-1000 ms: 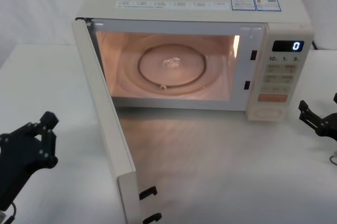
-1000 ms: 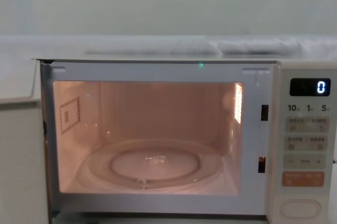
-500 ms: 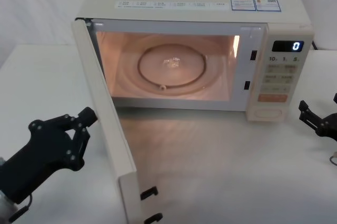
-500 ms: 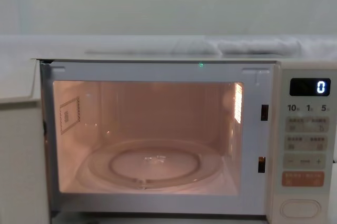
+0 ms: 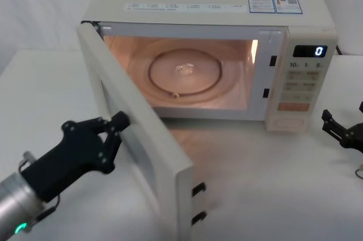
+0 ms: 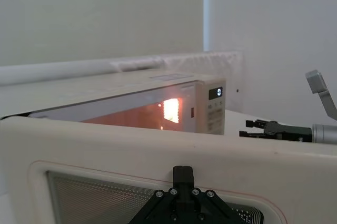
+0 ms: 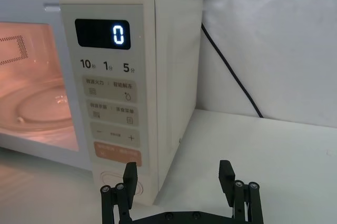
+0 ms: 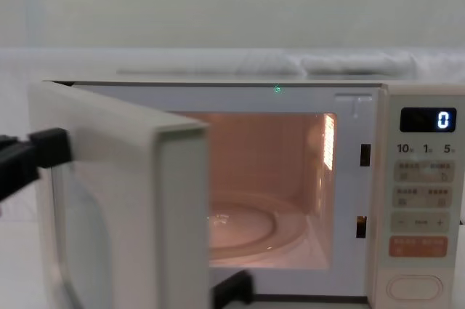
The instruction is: Press the button to open the microwave door with one hand; close the microwave door with the other hand.
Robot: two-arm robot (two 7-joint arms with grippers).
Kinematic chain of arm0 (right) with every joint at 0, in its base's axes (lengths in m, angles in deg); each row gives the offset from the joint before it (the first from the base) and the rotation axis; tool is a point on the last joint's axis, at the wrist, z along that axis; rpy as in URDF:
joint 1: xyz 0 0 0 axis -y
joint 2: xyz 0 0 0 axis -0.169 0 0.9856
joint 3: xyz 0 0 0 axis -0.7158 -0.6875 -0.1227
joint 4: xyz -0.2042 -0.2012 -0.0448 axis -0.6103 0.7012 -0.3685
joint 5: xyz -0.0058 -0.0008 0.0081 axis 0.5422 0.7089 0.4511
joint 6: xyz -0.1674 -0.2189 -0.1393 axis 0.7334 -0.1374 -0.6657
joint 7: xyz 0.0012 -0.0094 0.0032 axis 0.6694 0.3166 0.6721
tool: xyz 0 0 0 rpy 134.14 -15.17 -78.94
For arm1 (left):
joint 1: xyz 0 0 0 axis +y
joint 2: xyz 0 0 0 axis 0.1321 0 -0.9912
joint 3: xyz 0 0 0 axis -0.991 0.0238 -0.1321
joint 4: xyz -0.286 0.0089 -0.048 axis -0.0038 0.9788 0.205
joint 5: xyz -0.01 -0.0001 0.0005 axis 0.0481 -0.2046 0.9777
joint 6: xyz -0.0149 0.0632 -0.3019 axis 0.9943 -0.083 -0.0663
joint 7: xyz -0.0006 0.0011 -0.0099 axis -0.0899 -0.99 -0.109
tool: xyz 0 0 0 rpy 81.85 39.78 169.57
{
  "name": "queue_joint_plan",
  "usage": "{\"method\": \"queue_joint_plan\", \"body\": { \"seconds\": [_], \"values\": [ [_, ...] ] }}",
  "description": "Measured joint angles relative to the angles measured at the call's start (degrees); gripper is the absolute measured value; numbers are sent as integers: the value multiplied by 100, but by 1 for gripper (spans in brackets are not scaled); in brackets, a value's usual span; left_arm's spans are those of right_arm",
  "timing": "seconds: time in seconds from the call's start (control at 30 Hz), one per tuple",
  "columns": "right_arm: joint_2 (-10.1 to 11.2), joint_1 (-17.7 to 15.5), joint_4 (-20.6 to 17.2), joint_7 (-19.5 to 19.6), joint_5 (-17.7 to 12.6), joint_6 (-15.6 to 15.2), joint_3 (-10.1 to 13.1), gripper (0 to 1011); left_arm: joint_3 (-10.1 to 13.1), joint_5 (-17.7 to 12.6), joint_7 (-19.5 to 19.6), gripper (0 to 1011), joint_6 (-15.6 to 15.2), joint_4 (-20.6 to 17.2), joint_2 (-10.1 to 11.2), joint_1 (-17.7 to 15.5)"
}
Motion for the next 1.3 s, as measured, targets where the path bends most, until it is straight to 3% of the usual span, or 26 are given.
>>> {"method": "queue_joint_plan", "body": {
  "seconds": [0.33,0.47,0.63,0.77,1.3],
  "values": [
    [0,0,0,0,0,0,0,1002,729,-122,-32,0,-169,423,-1,-924],
    [0,0,0,0,0,0,0,1002,1156,-321,-245,0,-194,778,-229,-1482],
    [0,0,0,0,0,0,0,1002,1408,-421,-422,0,-216,1062,-424,-1826],
    [0,0,0,0,0,0,0,1002,1738,-553,-485,0,-276,1365,-600,-2233],
    [0,0,0,0,0,0,0,1002,2345,-701,-390,0,-462,2147,-984,-3285]
  ]
}}
